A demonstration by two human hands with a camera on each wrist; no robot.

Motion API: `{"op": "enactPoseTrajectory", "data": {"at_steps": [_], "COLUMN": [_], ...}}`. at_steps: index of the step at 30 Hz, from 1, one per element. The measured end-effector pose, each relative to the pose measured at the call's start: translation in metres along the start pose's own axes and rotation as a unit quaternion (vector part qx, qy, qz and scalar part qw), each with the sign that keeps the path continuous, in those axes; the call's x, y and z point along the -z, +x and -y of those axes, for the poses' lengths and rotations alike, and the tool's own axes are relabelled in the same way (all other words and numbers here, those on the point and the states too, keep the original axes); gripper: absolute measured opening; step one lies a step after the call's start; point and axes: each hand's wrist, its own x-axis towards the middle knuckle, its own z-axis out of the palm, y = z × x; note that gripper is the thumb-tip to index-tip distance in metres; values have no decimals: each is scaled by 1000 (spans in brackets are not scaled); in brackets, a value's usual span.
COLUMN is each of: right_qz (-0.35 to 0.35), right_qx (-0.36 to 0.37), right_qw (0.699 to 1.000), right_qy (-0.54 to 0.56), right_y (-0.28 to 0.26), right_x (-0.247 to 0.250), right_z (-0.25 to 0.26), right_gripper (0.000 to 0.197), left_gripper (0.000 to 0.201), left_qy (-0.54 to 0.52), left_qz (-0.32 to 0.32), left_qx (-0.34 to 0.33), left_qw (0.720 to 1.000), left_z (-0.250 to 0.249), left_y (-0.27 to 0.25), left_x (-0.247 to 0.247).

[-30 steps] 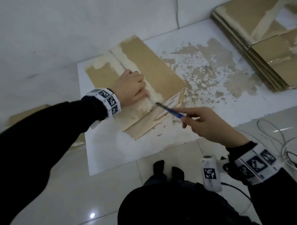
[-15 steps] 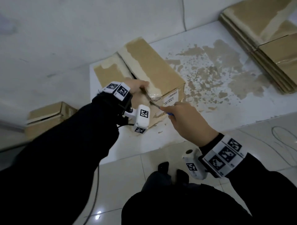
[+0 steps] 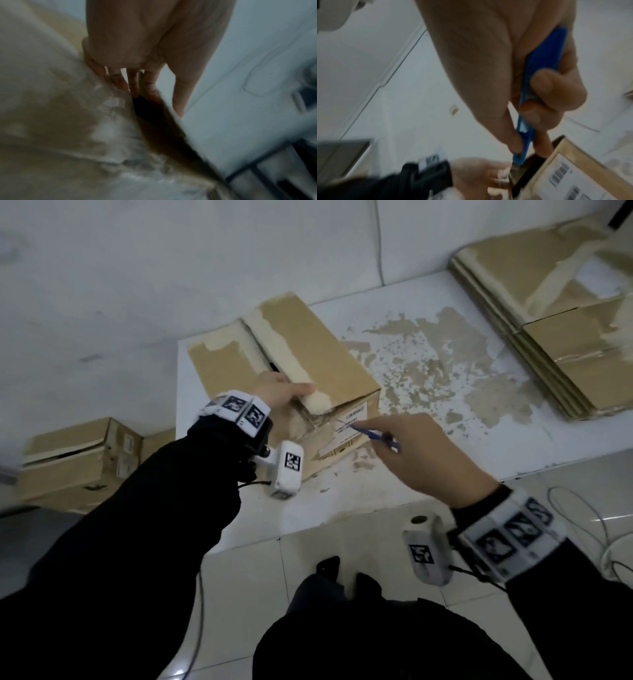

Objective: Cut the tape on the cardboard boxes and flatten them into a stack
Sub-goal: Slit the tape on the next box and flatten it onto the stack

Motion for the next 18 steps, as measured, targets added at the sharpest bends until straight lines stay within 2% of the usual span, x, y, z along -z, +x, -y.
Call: {"op": "enactPoseTrajectory", "data": {"at_steps": [2, 6, 8, 10, 12, 14, 15, 17, 18], "right_qz": [-6, -80, -131, -183, -206, -178, -147, -89, -75], "right_qx": [-14, -65, -93, -118, -146, -184, -203, -225, -225], "right_qw": [994, 974, 959, 952, 952, 946, 935, 894, 880], "right_qy": [107, 200, 235, 215, 171, 197, 251, 377, 412], "right_y": [1, 30, 49, 67, 74, 75, 73, 65, 60], "right_x": [18, 33, 32, 30, 28, 18, 11, -8, -16], "right_z": [-11, -34, -42, -51, -58, -63, -62, -55, -49], "right_gripper": [32, 24, 20, 20, 22, 21, 17, 11, 11], "left_gripper": [25, 17, 21, 27, 28, 30, 30, 29, 35], "left_qy": [66, 171, 297, 432, 486, 499, 496, 494, 495], "left_qz": [8, 78, 97, 67, 18, -36, -55, -72, -68], "left_qx": [-45, -79, -95, -121, -132, -131, -125, -111, -108], "left_qw": [997, 979, 945, 891, 864, 856, 858, 859, 859], "left_z": [1, -1, -4, -7, -11, -13, -12, -8, -6], "left_y": [0, -6, -9, -7, 2, 11, 15, 20, 20], "left_x": [-1, 19, 36, 52, 69, 82, 87, 86, 81]}}
